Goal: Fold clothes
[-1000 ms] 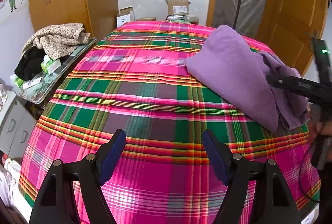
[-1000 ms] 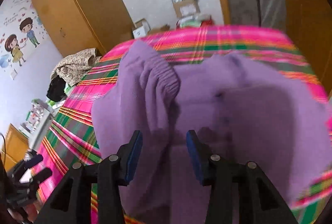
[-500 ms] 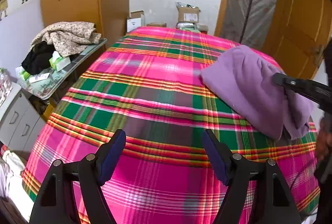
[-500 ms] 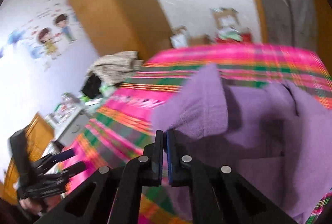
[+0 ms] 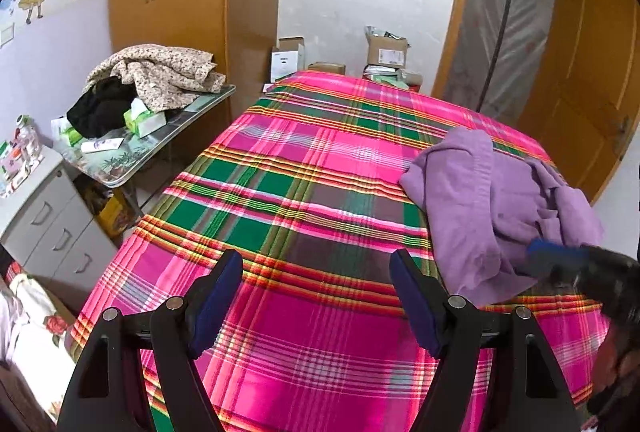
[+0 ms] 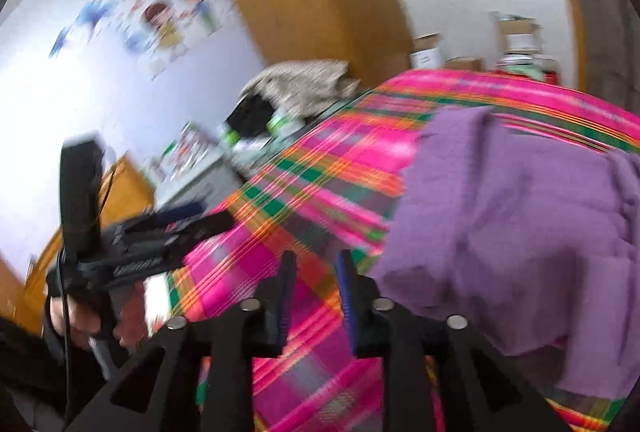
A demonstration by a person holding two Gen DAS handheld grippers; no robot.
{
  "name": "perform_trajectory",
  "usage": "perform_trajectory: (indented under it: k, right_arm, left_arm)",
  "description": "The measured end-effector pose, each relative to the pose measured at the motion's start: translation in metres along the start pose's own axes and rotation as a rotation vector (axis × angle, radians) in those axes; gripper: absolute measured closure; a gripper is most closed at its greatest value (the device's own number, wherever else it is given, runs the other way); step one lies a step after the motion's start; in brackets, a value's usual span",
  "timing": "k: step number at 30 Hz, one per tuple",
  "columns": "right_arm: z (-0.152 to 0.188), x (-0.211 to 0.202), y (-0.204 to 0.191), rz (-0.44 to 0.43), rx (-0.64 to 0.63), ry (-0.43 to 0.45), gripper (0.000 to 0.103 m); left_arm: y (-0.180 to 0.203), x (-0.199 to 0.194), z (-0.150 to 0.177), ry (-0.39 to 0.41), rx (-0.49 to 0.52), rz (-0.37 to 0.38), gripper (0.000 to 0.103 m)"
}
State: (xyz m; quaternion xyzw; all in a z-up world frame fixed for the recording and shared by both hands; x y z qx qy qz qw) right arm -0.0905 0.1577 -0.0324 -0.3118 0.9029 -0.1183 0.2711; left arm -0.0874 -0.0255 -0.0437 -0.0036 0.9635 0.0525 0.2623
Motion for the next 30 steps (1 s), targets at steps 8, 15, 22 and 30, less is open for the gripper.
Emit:
perform_trajectory:
  k: [8, 15, 22, 30]
  right_arm:
    - [0.012, 0.014, 0.064, 0.095, 0.15, -0.042, 0.065]
    - [0.032, 0.044, 0.078, 0.063, 0.206, -0.13, 0.064]
    - [0.026, 0.064, 0.067, 0.054, 0.178, -0.114, 0.09]
    - [0.023, 0.082, -0.03, -0.149, 0.021, -0.148, 0.091]
  left_arm:
    - [0.037, 0.014, 0.006, -0.037, 0.048, 0.08, 0.025]
    - [0.04, 0.021, 0.009, -0.053, 0.051, 0.082, 0.025]
    - [0.019, 0.012, 0.001, -0.024, 0.018, 0.051, 0.025]
    - [-0.003, 0.002, -0.006, 0.002, -0.016, 0.022, 0.025]
Point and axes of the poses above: each gripper's, at about its wrist camera, not at the fingertips, and x roughly the way its jaws point, y to its right, z to its underside, the point moved 10 cm from there along x, roughly the way its jaws point, and after that the axes turned 12 degrees about y, right-handed, at the moved point
